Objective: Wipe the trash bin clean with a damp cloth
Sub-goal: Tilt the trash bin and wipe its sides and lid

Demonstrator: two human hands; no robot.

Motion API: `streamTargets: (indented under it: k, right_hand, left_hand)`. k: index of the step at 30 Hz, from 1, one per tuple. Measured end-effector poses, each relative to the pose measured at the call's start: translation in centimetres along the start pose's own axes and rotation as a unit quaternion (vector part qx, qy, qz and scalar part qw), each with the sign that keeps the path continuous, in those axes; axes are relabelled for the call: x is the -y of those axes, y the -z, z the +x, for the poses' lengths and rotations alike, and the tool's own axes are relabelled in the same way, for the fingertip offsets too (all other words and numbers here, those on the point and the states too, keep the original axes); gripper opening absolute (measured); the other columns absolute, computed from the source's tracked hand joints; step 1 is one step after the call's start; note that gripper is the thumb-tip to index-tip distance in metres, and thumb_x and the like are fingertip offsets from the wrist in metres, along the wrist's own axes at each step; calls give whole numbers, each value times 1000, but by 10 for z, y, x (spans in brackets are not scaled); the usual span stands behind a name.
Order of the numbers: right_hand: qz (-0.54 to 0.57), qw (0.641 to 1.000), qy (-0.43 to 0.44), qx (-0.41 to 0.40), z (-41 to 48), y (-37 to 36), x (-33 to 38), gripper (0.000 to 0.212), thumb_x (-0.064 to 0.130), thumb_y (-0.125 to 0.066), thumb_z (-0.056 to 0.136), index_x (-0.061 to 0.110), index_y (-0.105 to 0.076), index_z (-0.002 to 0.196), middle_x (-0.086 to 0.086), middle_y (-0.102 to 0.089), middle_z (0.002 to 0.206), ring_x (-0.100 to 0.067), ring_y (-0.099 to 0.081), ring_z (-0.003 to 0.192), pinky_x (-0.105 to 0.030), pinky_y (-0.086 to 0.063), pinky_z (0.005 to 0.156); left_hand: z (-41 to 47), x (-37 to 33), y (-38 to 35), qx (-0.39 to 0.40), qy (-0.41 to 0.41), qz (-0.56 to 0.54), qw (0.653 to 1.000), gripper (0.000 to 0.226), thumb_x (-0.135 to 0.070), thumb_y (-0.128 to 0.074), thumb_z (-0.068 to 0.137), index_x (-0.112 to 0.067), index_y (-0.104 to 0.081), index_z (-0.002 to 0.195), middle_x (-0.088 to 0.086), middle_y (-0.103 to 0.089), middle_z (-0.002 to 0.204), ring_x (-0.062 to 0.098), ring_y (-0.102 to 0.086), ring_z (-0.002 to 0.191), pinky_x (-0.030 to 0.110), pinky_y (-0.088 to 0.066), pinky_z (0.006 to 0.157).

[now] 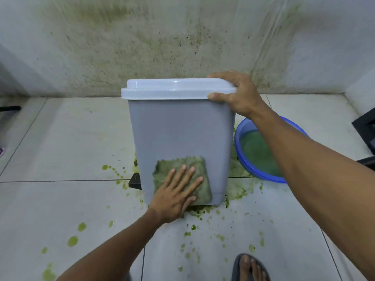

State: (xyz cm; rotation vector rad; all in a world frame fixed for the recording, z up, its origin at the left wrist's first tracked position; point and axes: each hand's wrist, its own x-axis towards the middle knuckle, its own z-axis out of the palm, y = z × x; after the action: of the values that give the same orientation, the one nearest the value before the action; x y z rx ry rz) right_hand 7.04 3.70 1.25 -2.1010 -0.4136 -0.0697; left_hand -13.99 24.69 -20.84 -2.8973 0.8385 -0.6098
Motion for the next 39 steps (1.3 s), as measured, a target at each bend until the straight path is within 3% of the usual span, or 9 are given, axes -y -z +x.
streamTargets:
  k: [7,12,19,24,26,28,32,35,39]
  right_hand:
    - [2,1000,9,3,0,1,-2,52,55,-77,60,42,-72,110,15,-67,120,-13,-57,118,-43,-45,107]
    - [6,1000,10,0,1,0,0,52,55,-76,58,41,-72,108,17,-67,115,-11,-59,115,-40,-45,106]
    - [16,1000,17,3,2,1,-1,51,47,-80,62,36,-73,111,15,-67,114,-11,-60,112,-37,-47,104]
    - [37,999,22,8,1,1,-3,45,34,-83,67,31,-74,111,13,-68,112,-3,-60,104,-18,-45,90]
    - [38,999,24,11,0,1,-4,47,33,-83,68,27,-74,113,12,-67,113,-1,-59,103,-14,-44,88]
    - [32,999,31,9,-2,2,-4,49,34,-83,68,25,-74,116,11,-67,114,-2,-59,103,-12,-43,87]
    - [21,999,39,16,-3,2,-2,50,34,-81,68,23,-73,116,5,-66,116,-5,-58,103,-8,-42,85]
    - [18,999,44,15,-4,3,-1,48,34,-82,67,27,-72,114,1,-67,117,-6,-58,103,-8,-42,85]
    - [17,999,39,14,-3,2,-1,47,36,-82,66,31,-71,112,1,-67,118,-8,-57,105,-8,-41,85]
  left_hand:
    - [-38,61,11,41,-130,48,989,65,-51,-36,106,-24,-19,163,7,-7,172,28,-5,158,44,-1,128]
    - [-42,124,27,18,-128,63,990,65,-55,-32,106,-27,-19,163,7,-23,168,28,-8,158,45,-7,128]
    - [47,86,43,-48,68,23,996,67,-53,-34,106,-18,-21,162,17,-9,168,33,-2,158,51,-2,127]
    - [11,50,20,-20,66,8,998,70,-50,-36,105,-20,-12,164,13,4,171,31,0,158,49,1,127]
    - [-15,40,12,-26,116,-10,993,72,-49,-40,104,-21,-10,164,12,5,171,32,-1,158,50,-2,127]
    - [-29,25,6,-53,230,-55,970,71,-47,-39,104,-18,-13,163,15,0,171,37,-3,157,55,-6,126]
    - [21,3,17,-109,453,-154,871,71,-47,-29,106,-18,-1,163,20,2,170,39,3,157,60,-6,124]
    - [79,24,42,-173,499,-173,832,71,-43,-31,105,-12,-3,162,22,0,169,37,3,157,55,0,126]
    - [101,42,54,-198,504,-167,824,68,-45,-32,106,-14,-10,163,18,-5,170,32,-2,158,50,-2,127]
